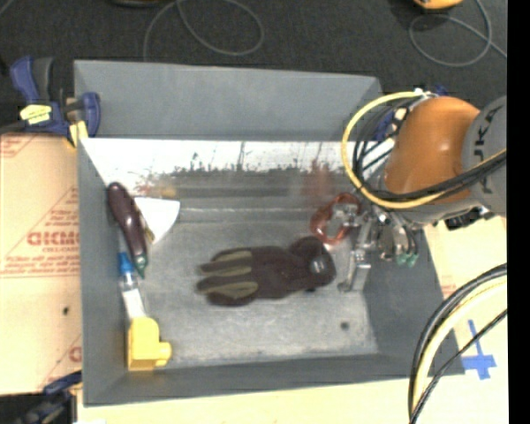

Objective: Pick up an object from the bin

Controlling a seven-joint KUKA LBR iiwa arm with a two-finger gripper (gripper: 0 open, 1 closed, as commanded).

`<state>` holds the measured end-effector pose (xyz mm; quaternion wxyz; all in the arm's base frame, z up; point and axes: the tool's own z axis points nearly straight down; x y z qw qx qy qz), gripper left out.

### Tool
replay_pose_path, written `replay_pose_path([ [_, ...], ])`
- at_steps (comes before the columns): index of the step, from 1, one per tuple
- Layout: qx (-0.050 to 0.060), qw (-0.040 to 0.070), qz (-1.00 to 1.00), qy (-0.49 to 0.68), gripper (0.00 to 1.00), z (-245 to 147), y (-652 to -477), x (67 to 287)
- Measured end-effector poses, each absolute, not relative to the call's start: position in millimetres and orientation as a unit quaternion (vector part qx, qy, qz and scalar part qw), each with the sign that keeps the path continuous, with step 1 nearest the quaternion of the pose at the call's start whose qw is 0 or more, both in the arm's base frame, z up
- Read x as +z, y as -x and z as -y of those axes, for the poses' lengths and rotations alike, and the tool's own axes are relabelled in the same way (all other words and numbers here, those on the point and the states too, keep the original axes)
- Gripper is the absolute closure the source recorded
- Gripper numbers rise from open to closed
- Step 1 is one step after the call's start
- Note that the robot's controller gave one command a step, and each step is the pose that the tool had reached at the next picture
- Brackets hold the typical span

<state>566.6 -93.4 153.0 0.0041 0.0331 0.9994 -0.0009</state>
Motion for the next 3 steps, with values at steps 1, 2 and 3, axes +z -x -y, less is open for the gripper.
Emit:
replay_pose_path([
  [1,-0.002,0.005,-1.0,-0.018,0.0,50,-577.9,93],
  [2,-0.001,0.006,-0.992,-0.124,1.0,14,-579.5,110],
  [3,-0.001,0.006,-0.992,-0.123,1.0,14,-579.5,110],
])
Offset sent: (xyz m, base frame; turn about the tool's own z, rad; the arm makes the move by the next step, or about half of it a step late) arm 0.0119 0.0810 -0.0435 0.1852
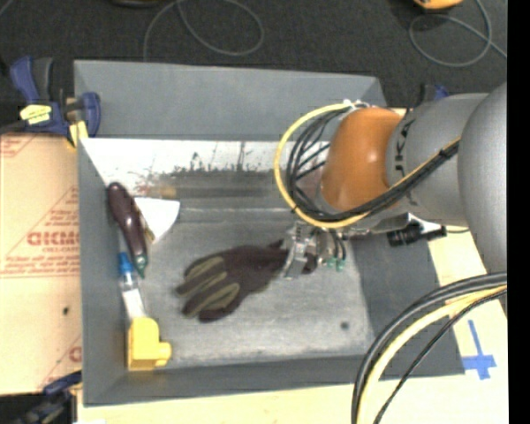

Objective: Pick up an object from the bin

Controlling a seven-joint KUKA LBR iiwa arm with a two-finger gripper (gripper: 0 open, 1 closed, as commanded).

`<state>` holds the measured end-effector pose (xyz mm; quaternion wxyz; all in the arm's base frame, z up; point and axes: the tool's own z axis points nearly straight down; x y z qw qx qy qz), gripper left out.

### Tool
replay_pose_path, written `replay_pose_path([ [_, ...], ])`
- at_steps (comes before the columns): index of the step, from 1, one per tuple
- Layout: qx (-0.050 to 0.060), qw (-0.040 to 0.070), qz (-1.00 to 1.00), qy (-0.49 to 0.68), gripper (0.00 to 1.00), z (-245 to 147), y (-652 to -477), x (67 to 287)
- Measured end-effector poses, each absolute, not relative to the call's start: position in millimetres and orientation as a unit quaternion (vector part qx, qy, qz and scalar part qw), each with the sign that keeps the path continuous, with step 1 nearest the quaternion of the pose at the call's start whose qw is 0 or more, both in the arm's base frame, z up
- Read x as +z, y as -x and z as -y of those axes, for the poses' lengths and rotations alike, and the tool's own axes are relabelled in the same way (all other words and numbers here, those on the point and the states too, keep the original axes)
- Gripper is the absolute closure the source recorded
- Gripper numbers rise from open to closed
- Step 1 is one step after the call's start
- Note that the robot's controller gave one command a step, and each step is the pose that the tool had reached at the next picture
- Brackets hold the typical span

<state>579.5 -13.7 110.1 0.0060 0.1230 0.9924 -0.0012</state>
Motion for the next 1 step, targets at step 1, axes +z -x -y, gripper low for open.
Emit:
replay_pose_path([
  [1,-0.001,0.008,-0.994,-0.11,1.0,6.7,-577.5,239.4],
])
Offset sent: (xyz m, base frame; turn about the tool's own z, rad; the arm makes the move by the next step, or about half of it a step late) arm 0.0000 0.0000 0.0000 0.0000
